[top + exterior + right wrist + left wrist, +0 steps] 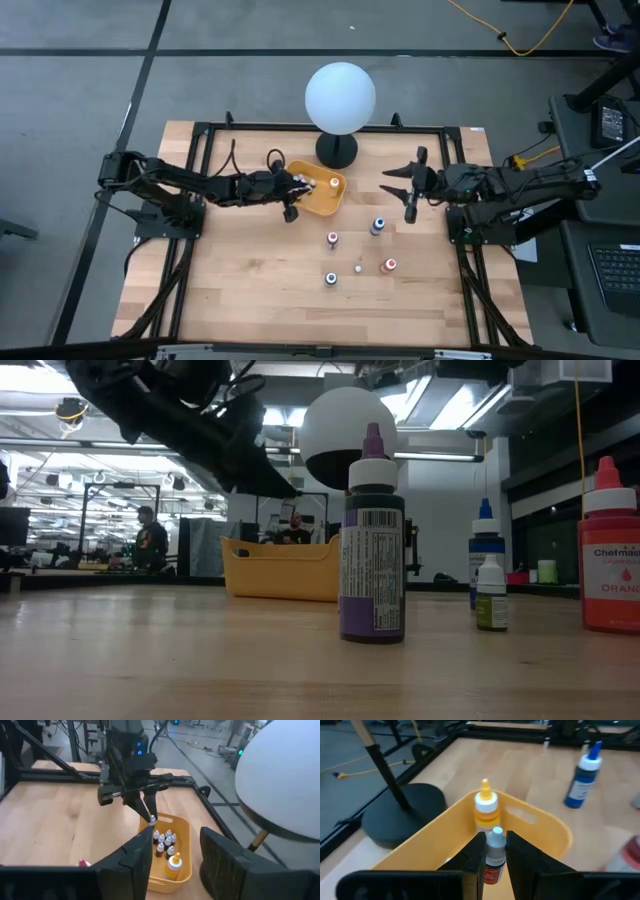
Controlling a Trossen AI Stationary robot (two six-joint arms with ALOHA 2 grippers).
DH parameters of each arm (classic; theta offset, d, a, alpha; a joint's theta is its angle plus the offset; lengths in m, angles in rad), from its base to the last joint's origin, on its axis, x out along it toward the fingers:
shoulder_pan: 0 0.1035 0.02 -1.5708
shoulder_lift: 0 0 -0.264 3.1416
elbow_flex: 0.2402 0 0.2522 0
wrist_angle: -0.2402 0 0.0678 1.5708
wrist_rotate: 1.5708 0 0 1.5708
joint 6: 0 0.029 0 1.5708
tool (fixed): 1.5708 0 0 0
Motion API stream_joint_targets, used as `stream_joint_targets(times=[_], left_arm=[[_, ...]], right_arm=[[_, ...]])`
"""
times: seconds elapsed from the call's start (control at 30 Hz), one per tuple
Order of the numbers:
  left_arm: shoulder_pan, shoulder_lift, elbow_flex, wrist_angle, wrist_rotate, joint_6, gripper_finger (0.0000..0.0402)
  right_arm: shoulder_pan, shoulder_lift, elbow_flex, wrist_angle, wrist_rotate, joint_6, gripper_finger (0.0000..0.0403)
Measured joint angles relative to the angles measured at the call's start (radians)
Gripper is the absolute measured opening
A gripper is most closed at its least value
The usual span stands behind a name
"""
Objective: Pick & Place food coloring
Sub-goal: Put the small red food coloring bottle into the yellow bin
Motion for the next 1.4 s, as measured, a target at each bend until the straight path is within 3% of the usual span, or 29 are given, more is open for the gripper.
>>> stream_joint_targets(times=[0.3,0.67,0.93,1.4], left_arm=[[0.001,0.158,0.020,0.183,-0.015,-0.038,0.0058],[0.007,0.356,0.180,0.112,-0.093,-0.041,0.0058],[0.008,0.396,0.203,0.056,-0.134,-0.053,0.0058],[0.047,0.397,0.203,0.051,-0.134,-0.067,0.0058]], right_arm=[[-0.032,0.000,0.000,0.000,-0.004,-0.078,0.0165],[-0.044,0.000,0.000,-0.004,-0.049,-0.205,0.0165],[-0.065,-0.002,-0.001,-0.009,-0.053,-0.260,0.0165],[-0.164,-0.006,-0.001,-0.011,-0.159,-0.286,0.0165]])
